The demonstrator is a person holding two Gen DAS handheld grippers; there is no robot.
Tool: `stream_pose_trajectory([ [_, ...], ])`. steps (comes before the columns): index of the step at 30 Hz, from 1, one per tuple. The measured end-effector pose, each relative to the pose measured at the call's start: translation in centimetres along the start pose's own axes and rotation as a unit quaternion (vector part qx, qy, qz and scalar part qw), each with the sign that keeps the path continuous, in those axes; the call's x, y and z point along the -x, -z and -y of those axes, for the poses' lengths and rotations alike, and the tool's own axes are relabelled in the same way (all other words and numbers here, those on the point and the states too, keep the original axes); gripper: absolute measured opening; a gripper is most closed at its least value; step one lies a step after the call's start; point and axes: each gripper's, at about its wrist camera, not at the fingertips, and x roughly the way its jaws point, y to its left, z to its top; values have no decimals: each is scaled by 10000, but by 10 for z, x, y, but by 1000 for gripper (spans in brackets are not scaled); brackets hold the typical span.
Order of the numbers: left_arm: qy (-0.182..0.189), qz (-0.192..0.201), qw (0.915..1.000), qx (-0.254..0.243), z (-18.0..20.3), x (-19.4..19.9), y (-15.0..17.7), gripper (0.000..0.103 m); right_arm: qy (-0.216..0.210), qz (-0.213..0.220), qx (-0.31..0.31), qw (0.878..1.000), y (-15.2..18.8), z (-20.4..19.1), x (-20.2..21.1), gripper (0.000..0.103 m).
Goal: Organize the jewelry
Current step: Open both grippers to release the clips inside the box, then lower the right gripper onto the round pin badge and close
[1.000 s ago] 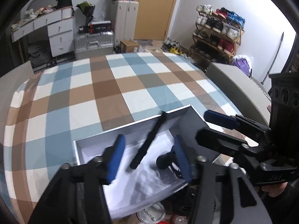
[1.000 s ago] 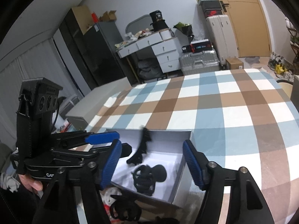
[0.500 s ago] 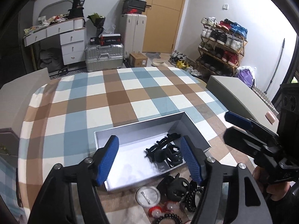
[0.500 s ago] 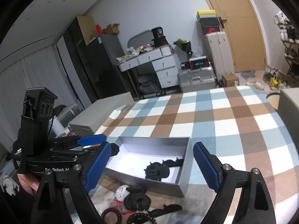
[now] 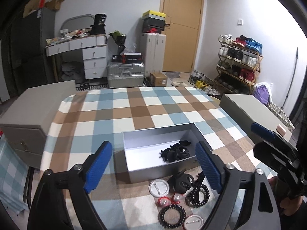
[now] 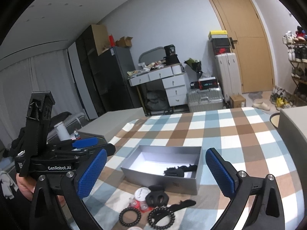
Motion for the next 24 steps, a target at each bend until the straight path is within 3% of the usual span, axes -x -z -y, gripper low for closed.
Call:
stream_pose_trajectory([
  [4,-250,105,9995,143,-3,9,10,94,-24,28,156,9999,8,-12,11,103],
  [7,-205,109,9992,312,-6,15,22,97,-36,-48,274,9996,18,-21,15,103],
  [14,-265,89,9980,559,-15,21,50,102,-29,-517,385,9979,55,-30,14,103],
  [18,-637,-151,9957,653,-22,18,68,102,53,-837,352,9959,76,-29,9,103],
  [24,-593,-515,9940,762,-34,13,88,102,-225,-1853,62,9824,110,-28,-16,103],
])
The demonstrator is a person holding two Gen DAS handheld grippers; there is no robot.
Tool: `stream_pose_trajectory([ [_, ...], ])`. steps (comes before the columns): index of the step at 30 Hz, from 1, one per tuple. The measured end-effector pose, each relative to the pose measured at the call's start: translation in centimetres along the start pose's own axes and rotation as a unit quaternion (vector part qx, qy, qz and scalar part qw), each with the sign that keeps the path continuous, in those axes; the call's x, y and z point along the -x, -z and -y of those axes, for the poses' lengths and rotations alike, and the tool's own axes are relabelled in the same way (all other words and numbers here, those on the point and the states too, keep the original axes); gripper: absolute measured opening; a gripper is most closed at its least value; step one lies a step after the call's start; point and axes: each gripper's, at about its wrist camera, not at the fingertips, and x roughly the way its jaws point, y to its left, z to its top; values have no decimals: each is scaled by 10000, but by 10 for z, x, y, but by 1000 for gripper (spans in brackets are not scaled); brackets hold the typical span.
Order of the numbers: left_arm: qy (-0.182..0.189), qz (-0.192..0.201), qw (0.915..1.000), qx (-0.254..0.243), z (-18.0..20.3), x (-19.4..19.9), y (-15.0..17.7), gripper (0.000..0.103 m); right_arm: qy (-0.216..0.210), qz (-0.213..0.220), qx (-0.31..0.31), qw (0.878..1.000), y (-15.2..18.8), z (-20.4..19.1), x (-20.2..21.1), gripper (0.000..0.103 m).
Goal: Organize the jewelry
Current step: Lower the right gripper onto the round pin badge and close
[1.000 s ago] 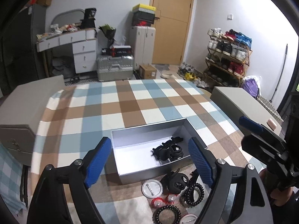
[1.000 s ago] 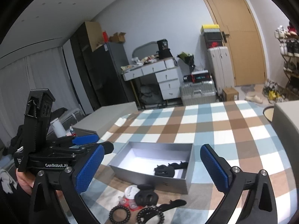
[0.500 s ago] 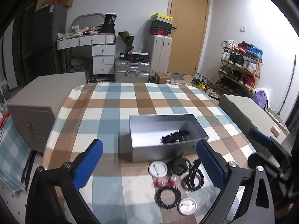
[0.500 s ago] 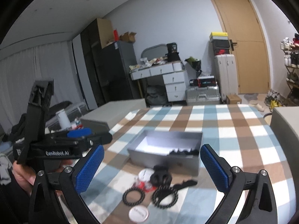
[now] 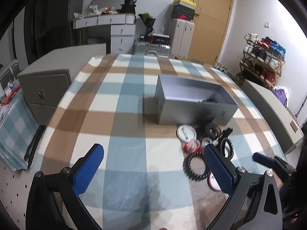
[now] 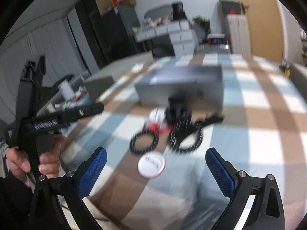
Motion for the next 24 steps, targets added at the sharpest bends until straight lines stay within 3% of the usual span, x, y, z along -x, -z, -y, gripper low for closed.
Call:
stream_pose_trajectory([
  [6,-129,-49,9999,-19,-3,2,6,102,265,-216,493,9982,8,-19,-17,102],
  [17,-61,-163,9998,45,-8,0,9,102,780,-545,1126,9891,13,-33,-38,78],
  [20,-35,-194,9998,68,-9,-1,9,102,805,-509,1262,9874,15,-36,-37,62],
  [22,-34,-216,9997,100,-11,-2,9,102,790,-475,1321,9869,16,-38,-35,41],
  [24,-30,-244,9996,126,-11,-3,8,102,783,-477,1317,9870,15,-38,-35,41],
])
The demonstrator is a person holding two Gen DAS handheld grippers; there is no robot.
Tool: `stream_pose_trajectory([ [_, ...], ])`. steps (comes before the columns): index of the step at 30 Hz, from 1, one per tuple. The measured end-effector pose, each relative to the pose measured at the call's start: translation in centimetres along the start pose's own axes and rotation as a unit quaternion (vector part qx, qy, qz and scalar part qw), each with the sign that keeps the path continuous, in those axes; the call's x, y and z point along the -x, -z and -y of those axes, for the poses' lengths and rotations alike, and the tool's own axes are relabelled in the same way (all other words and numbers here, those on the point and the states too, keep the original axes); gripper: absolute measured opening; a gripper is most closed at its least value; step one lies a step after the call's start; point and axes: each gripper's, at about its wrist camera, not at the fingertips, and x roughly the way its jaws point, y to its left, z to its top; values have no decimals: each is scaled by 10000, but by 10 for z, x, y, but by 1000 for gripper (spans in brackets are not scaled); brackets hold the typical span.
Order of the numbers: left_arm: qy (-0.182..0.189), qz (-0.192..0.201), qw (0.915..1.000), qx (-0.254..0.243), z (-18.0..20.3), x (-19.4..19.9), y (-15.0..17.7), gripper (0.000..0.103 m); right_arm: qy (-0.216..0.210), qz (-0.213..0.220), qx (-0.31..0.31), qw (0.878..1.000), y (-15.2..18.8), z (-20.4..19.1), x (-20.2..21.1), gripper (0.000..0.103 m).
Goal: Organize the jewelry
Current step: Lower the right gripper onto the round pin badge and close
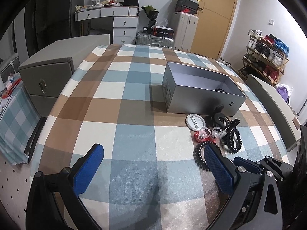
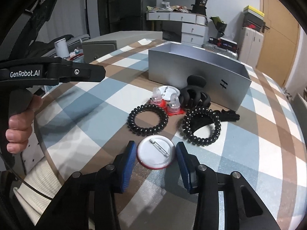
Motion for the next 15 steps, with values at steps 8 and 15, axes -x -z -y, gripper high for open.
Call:
stream_pose_trajectory([
  [8,-8,-52,10000,-30,1,-1,1,102,-228,157,-368,9989,5,13,8,41],
  [15,78,-195,9998,-70,8,-6,2,102,-304,339,-594,9972,6,25,18,41],
])
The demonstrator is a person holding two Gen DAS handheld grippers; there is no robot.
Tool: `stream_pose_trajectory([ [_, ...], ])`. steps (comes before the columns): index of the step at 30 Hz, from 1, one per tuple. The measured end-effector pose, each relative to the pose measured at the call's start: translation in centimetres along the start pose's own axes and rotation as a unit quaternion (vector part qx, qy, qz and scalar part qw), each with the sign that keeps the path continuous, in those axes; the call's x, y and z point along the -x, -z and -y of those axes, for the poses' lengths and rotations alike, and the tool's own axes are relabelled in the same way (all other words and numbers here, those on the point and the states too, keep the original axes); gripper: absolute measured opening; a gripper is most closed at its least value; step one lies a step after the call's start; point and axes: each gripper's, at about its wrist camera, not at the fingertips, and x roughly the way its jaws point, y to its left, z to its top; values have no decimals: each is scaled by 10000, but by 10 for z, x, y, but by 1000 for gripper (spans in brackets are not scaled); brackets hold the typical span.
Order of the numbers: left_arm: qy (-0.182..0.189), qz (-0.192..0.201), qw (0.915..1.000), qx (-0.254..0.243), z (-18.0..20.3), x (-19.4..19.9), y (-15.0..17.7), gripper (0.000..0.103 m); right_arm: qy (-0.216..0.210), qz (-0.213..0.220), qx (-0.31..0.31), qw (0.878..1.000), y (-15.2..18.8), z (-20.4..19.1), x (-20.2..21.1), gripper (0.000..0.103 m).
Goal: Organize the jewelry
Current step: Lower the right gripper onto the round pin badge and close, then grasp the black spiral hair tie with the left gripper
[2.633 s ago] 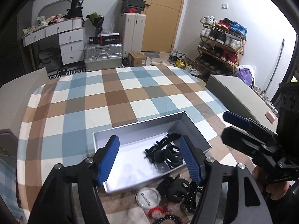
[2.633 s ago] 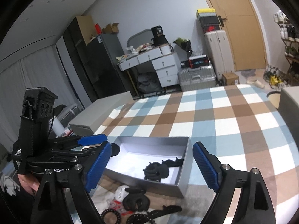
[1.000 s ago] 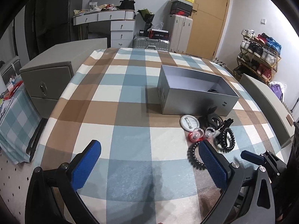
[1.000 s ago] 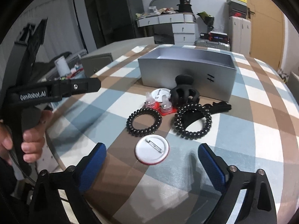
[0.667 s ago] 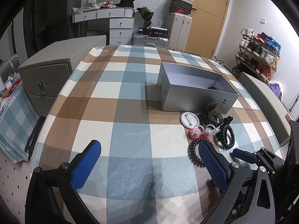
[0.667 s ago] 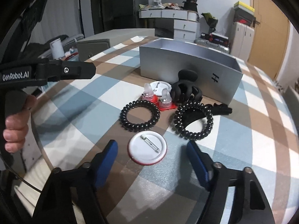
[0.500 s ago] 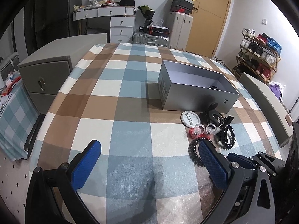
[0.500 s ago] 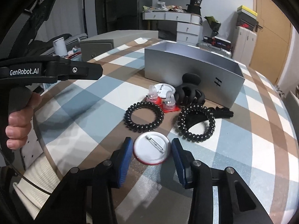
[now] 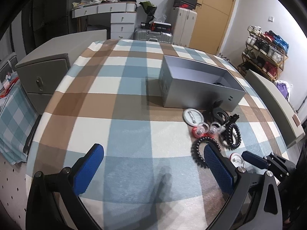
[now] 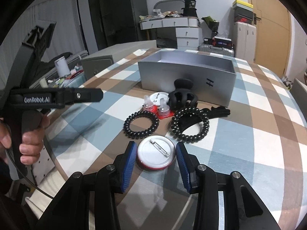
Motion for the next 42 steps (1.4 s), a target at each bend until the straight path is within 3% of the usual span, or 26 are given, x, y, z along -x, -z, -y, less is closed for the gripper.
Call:
stream_pose_trajectory([
  [9,289,-380,9972,-578,38,-18,1,102,115,308,-536,9980,2,30,20,41],
  [13,254,-541,9946,-854,52,-26,2,102,427,456,-696,9956,4,45,33,41],
  [24,293,-828,9881,-1262,73,-42,2,101,538,697,-919,9919,13,65,54,41],
  [33,335,-1055,9852,-1307,75,-47,1,80,554,719,-885,9919,14,66,55,41],
  [42,275,-1122,9817,-1512,81,-44,0,44,590,718,-837,9922,13,66,58,41],
])
